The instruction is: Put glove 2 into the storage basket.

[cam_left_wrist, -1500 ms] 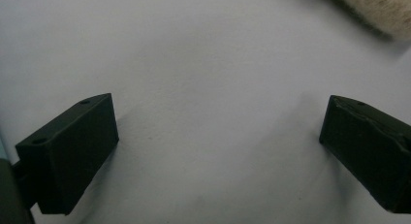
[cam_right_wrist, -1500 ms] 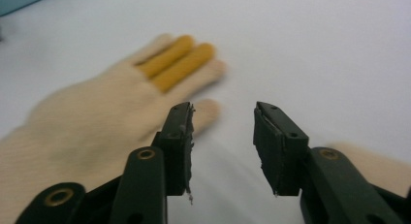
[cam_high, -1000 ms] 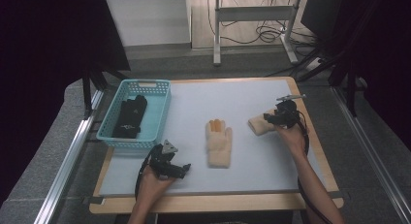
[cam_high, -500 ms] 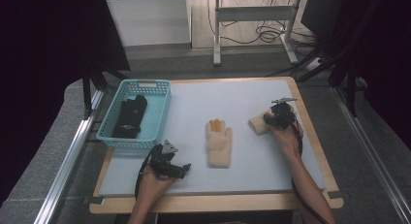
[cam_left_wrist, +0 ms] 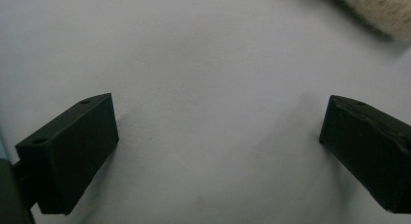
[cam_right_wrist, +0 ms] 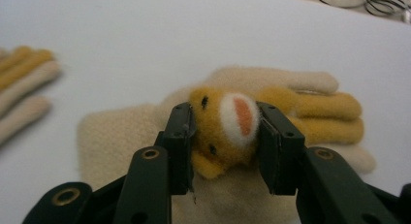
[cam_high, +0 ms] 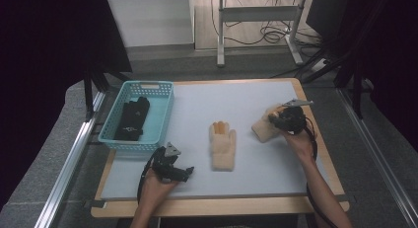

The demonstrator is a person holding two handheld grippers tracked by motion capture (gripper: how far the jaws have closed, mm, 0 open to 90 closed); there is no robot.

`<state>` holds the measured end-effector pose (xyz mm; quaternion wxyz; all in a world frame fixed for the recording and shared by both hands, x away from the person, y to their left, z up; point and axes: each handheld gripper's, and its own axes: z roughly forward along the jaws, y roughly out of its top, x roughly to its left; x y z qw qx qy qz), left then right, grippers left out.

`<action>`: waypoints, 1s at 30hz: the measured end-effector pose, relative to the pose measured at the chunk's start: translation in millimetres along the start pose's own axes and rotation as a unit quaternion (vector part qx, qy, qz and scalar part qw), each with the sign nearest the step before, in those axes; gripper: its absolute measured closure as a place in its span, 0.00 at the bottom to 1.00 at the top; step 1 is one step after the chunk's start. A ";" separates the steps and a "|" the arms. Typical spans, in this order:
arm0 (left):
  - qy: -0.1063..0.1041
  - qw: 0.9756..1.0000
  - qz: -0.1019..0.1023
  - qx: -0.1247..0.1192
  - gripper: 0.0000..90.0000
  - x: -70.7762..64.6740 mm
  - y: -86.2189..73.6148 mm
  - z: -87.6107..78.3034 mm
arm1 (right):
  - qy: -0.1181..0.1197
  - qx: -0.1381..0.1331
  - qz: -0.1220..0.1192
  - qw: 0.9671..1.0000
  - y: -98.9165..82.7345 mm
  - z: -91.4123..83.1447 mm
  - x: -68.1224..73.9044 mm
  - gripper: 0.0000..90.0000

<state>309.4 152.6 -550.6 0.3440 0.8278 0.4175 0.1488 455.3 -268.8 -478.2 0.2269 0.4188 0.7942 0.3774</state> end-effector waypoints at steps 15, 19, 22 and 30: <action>0.000 1.000 0.000 0.000 0.01 0.0 0.0 -0.1 | 0.157 -0.036 -0.112 0.981 31.3 -26.8 61.1 0.66; 0.000 1.000 0.001 0.000 0.01 0.1 0.0 -0.1 | 0.200 -0.031 -0.150 0.968 36.0 -18.3 83.8 0.66; 0.000 1.000 0.001 0.000 0.01 0.1 0.0 0.0 | 0.230 -0.022 -0.171 0.958 38.0 -9.5 99.1 0.66; 0.000 1.000 0.001 0.000 0.01 0.1 0.0 -0.1 | 0.288 0.021 -0.226 0.930 36.5 19.5 140.5 0.65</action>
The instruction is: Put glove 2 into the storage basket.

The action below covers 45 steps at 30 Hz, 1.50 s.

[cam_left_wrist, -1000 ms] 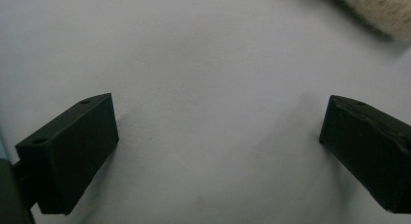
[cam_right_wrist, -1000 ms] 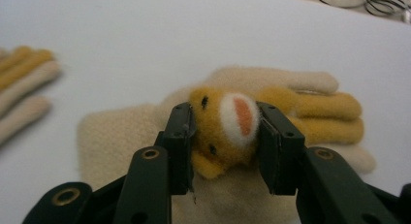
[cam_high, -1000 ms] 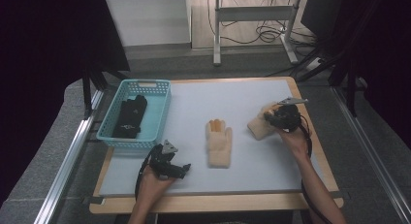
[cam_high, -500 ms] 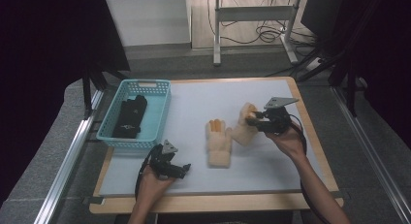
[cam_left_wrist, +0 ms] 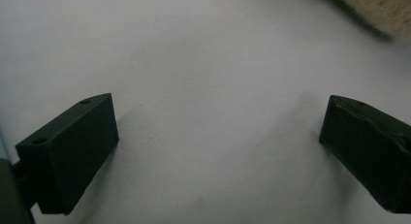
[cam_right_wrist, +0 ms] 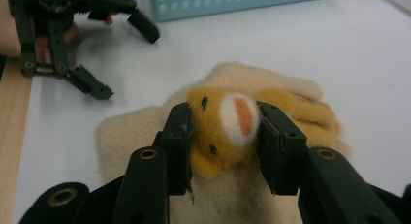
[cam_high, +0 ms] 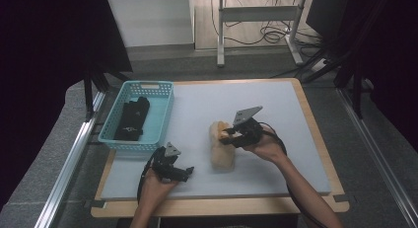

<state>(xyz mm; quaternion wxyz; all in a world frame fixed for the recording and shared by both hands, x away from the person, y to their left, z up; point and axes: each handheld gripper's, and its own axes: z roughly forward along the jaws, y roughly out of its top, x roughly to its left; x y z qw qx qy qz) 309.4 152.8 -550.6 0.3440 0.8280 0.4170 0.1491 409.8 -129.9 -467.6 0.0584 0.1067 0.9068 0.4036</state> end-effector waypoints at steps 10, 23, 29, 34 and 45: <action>0.000 1.000 -0.001 0.000 0.01 -0.1 0.0 0.0 | -0.060 -0.002 0.063 0.996 1.1 0.7 -10.4 0.47; 0.000 1.000 0.001 0.001 0.01 0.1 0.1 0.0 | -0.072 -0.012 0.128 0.989 -6.6 -2.7 11.7 0.54; 0.000 1.000 -0.001 -0.001 0.01 -0.2 0.0 0.1 | -0.103 0.009 0.118 0.988 -7.0 23.5 30.6 0.49; 0.000 1.000 -0.001 -0.001 0.01 -0.1 0.0 0.2 | -0.144 0.028 0.077 0.986 -3.2 30.5 36.2 0.71; 0.000 1.000 -0.001 0.000 0.01 -0.1 0.0 0.0 | -0.133 0.029 0.082 0.987 -6.9 21.1 18.1 0.63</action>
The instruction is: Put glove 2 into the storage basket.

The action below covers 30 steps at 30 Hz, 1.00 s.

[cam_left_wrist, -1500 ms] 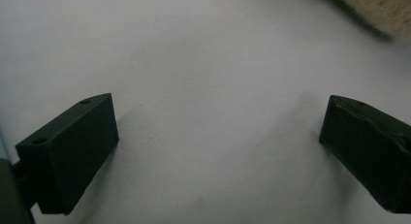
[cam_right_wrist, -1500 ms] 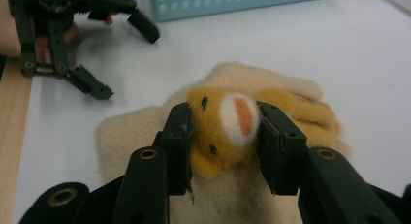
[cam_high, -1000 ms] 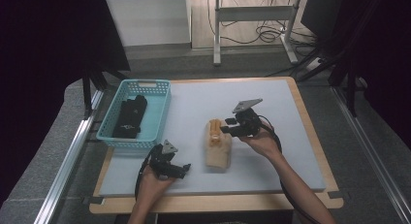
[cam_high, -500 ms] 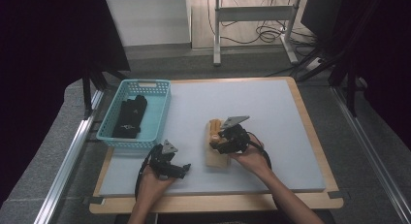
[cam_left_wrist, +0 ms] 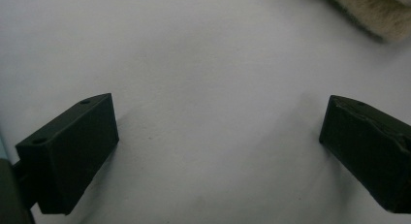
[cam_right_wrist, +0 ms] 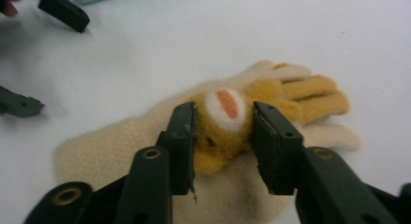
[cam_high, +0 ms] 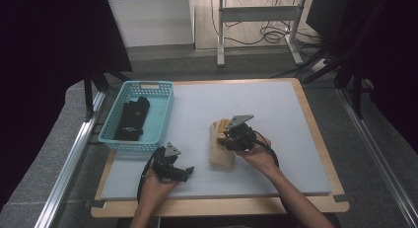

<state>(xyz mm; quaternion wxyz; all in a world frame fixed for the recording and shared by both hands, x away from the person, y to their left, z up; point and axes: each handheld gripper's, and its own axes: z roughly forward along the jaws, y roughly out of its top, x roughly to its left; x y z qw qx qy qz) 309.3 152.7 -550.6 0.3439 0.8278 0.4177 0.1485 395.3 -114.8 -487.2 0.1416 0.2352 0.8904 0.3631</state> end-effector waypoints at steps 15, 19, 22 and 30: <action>0.000 1.000 0.000 0.000 0.01 0.0 0.0 0.0 | -0.025 -0.007 0.045 0.999 -31.1 -36.7 -25.8 0.90; 0.000 1.000 0.000 0.000 0.01 0.0 0.0 0.0 | -0.010 0.008 0.047 0.999 -47.4 -32.6 -20.5 0.94; 0.000 1.000 0.000 0.000 0.01 0.1 0.0 0.0 | 0.005 0.017 0.043 0.999 -57.3 -25.0 -12.7 0.94; -0.001 1.000 -0.001 0.000 0.01 0.4 0.1 -0.2 | 0.023 0.021 0.033 0.999 -58.2 -5.4 4.3 0.94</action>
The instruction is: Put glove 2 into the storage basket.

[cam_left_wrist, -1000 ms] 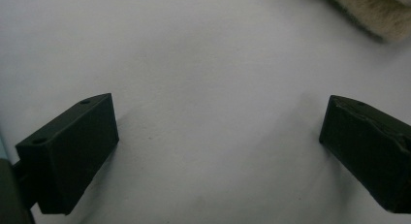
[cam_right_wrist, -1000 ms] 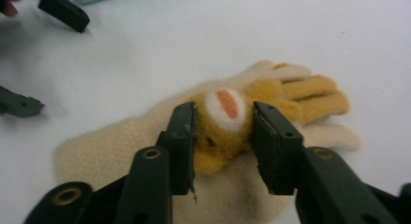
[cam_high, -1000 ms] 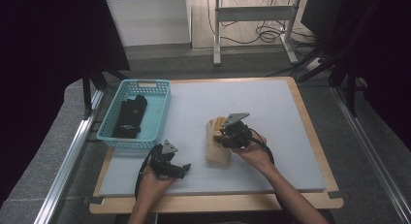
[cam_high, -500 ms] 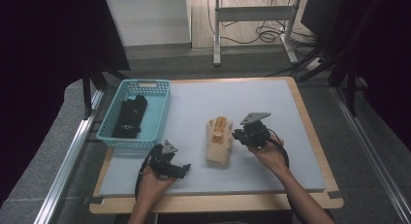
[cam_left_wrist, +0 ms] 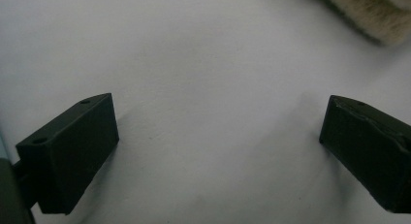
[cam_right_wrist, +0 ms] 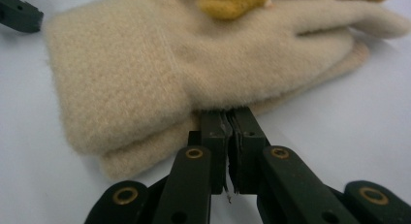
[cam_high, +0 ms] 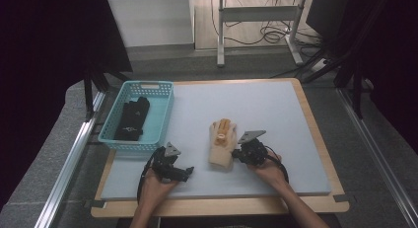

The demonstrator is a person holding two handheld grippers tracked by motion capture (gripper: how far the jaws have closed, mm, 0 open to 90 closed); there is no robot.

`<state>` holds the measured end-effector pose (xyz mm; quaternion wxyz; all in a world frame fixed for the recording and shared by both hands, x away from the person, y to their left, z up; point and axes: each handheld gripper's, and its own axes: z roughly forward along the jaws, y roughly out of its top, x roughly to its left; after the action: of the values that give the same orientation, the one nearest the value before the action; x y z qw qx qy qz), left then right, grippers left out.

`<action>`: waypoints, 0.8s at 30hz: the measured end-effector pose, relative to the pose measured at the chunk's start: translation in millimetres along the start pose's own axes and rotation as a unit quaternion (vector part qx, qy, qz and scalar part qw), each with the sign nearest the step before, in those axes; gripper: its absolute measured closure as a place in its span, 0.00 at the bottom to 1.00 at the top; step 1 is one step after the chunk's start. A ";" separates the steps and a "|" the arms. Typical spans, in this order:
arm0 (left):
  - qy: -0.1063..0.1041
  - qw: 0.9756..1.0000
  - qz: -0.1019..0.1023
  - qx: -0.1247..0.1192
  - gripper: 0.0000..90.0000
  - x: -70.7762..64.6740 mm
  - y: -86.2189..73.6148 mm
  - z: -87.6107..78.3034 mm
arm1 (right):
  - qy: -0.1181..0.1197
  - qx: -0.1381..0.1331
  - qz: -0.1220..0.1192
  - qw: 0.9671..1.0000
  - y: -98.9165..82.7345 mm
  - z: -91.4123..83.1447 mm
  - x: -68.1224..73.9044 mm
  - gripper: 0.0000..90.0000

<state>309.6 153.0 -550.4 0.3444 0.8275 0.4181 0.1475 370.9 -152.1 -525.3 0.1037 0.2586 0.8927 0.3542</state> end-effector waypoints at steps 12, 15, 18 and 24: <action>0.011 1.000 -0.017 0.003 0.00 11.4 -9.0 -8.8 | 0.021 -0.012 -0.025 0.999 23.2 28.8 26.3 0.91; 0.016 1.000 -0.013 0.005 0.00 11.0 -9.3 -9.1 | 0.013 -0.009 -0.039 0.999 26.3 29.9 31.3 0.86; 0.014 1.000 -0.017 0.005 0.00 11.6 -9.4 -8.9 | 0.010 -0.012 -0.040 0.999 25.2 24.6 30.5 0.83; 0.014 1.000 -0.017 0.004 0.00 11.5 -9.5 -8.8 | -0.017 -0.028 -0.034 0.999 16.0 0.6 17.9 0.72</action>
<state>306.3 170.0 -551.2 0.3376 0.8197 0.4374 0.1513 362.3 -132.3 -514.8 0.1379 0.2313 0.8887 0.3710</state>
